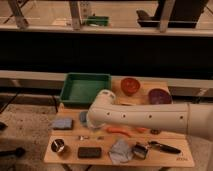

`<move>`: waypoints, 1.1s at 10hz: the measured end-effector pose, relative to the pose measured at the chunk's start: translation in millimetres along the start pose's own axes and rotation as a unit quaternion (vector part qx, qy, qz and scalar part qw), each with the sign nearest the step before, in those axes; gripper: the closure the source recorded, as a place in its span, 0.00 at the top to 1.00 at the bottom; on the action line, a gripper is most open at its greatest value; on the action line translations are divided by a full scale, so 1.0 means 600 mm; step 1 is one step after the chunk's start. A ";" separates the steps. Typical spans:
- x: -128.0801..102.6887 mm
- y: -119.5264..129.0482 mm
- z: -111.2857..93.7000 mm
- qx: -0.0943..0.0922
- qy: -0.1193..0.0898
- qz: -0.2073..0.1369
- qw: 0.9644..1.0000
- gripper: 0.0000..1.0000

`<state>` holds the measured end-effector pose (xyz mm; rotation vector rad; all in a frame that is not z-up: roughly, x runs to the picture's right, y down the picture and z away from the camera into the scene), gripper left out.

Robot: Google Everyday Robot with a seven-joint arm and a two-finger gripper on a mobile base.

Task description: Place fork in purple bowl

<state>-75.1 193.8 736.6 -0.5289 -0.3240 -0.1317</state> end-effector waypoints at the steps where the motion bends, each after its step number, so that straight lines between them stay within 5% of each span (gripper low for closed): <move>1: 0.004 0.000 -0.002 0.001 0.002 0.004 1.000 0.80; 6: 0.001 0.012 0.011 -0.020 -0.008 0.005 1.000 0.79; 11: -0.002 0.016 0.023 -0.044 -0.016 0.002 0.999 0.64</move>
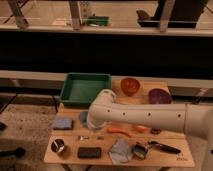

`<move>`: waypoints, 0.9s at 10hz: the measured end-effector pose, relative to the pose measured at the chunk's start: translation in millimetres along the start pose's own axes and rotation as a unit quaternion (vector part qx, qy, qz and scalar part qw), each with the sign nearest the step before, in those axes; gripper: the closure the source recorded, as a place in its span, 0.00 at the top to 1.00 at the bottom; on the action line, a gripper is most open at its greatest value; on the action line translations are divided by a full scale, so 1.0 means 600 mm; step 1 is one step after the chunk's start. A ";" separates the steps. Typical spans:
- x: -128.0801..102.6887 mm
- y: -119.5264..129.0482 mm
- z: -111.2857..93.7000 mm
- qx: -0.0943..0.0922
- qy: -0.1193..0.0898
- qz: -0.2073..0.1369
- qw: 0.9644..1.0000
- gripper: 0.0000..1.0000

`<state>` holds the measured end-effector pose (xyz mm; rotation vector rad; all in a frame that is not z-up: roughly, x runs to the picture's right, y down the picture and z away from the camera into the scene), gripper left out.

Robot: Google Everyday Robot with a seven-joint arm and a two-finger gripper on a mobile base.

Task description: Place fork in purple bowl

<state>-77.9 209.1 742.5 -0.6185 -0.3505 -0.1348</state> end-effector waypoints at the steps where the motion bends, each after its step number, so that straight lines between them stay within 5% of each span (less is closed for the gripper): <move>1: -0.003 -0.001 0.004 -0.005 -0.003 -0.003 1.000 0.60; 7: -0.015 -0.002 0.047 -0.045 -0.028 -0.019 0.998 0.59; 9: -0.024 -0.001 0.057 -0.045 -0.034 -0.024 0.998 0.55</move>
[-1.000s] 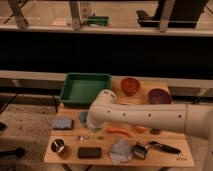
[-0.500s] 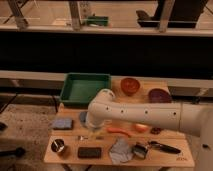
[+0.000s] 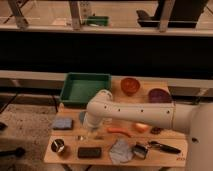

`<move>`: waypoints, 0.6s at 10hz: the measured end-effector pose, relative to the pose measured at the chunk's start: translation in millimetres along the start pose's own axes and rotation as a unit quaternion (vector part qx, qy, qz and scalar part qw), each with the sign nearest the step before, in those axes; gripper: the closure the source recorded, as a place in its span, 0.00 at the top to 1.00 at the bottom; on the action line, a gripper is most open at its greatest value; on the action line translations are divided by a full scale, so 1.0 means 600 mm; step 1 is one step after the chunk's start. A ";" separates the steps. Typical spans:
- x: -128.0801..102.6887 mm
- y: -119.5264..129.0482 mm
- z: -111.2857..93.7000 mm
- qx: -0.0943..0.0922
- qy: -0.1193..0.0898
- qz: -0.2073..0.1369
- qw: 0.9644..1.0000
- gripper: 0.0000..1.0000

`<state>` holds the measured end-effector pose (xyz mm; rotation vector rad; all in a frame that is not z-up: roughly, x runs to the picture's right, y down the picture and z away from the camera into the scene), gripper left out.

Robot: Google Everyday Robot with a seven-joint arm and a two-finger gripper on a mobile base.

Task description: Place fork in purple bowl

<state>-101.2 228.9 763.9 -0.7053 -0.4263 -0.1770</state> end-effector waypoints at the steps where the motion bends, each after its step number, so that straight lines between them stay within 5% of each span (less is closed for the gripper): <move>1: -0.003 -0.001 0.003 0.003 -0.001 0.001 1.000 0.49; 6: -0.023 0.002 0.021 0.012 -0.004 0.018 1.000 0.51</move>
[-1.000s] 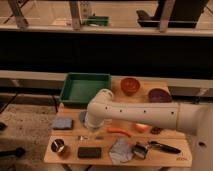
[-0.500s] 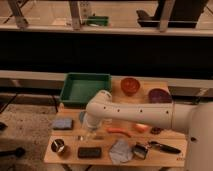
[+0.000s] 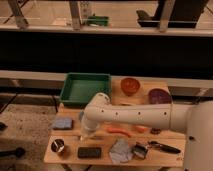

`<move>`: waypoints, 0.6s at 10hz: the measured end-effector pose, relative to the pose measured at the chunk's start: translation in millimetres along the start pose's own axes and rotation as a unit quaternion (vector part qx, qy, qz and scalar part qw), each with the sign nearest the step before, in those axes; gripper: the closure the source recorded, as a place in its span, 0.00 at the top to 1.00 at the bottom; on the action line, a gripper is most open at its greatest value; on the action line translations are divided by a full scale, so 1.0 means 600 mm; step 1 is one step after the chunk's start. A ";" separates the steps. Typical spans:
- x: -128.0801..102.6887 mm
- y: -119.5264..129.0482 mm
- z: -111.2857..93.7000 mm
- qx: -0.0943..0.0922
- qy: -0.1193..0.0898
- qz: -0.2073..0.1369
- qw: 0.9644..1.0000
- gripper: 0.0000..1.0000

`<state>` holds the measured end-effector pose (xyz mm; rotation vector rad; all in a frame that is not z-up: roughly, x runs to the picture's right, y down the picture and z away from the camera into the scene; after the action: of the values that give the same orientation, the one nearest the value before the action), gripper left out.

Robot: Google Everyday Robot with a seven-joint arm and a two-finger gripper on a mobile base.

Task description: Place fork in purple bowl

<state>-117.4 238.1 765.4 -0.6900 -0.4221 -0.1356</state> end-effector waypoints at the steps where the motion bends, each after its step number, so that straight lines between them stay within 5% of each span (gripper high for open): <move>1: -0.006 0.000 0.005 -0.004 -0.003 0.000 1.000 0.54; 6: -0.010 0.001 0.031 -0.018 -0.003 0.006 1.000 0.57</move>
<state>-129.1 250.4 775.4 -0.7283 -0.4231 -0.1306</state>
